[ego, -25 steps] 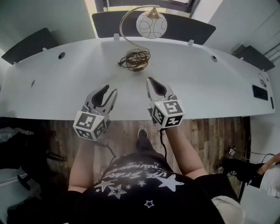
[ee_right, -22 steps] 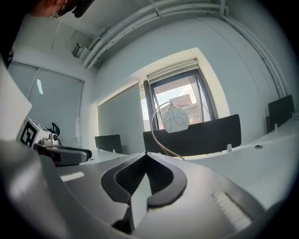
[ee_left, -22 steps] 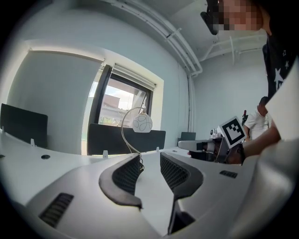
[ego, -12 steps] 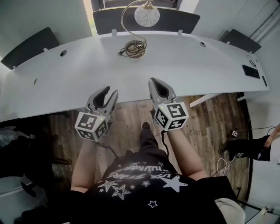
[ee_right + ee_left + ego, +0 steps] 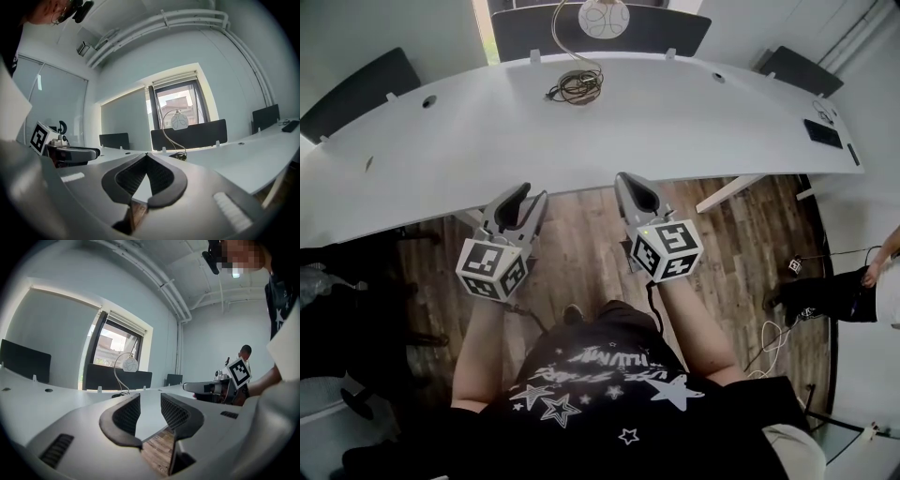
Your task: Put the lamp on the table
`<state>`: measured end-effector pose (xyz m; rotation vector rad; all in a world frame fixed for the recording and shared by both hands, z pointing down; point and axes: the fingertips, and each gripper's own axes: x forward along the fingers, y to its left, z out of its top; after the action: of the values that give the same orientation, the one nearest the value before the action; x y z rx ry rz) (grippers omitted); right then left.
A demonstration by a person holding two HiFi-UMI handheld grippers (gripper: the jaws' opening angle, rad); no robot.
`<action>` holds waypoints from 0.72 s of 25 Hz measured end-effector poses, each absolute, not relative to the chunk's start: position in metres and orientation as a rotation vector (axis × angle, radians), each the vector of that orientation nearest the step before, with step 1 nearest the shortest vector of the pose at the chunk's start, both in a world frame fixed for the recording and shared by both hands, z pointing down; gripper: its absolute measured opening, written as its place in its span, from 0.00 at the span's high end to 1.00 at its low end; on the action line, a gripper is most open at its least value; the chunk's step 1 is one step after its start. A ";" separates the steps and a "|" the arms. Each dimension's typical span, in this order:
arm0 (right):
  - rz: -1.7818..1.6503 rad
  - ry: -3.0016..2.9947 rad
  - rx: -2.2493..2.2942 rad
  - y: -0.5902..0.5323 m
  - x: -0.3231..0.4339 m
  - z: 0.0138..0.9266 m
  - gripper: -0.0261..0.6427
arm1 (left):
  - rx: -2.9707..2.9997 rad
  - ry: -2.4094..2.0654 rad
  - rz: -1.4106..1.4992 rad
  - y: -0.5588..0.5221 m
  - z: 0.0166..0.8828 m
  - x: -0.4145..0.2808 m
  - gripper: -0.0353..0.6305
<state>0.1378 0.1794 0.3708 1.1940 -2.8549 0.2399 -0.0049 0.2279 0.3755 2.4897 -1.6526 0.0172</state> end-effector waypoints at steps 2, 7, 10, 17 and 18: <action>0.240 -2.863 1.182 0.181 0.138 0.368 0.96 | 2.494 -1.656 0.017 0.231 0.374 -0.002 0.74; 0.217 -2.872 1.131 0.194 0.146 0.366 0.96 | 2.482 -1.677 0.026 0.240 0.373 0.012 0.74; 0.214 -2.866 1.114 0.203 0.160 0.368 0.96 | 2.476 -1.678 0.050 0.247 0.375 0.030 0.74; 0.245 -2.851 1.080 0.228 0.206 0.379 0.96 | 2.445 -1.708 0.069 0.276 0.380 0.074 0.75; 0.249 -2.851 1.075 0.232 0.212 0.380 0.96 | 2.440 -1.709 0.073 0.281 0.382 0.080 0.76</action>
<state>0.2119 0.2321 0.3803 1.0748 -2.8513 0.2493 0.0796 0.2811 0.3816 2.4396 -1.7090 0.0732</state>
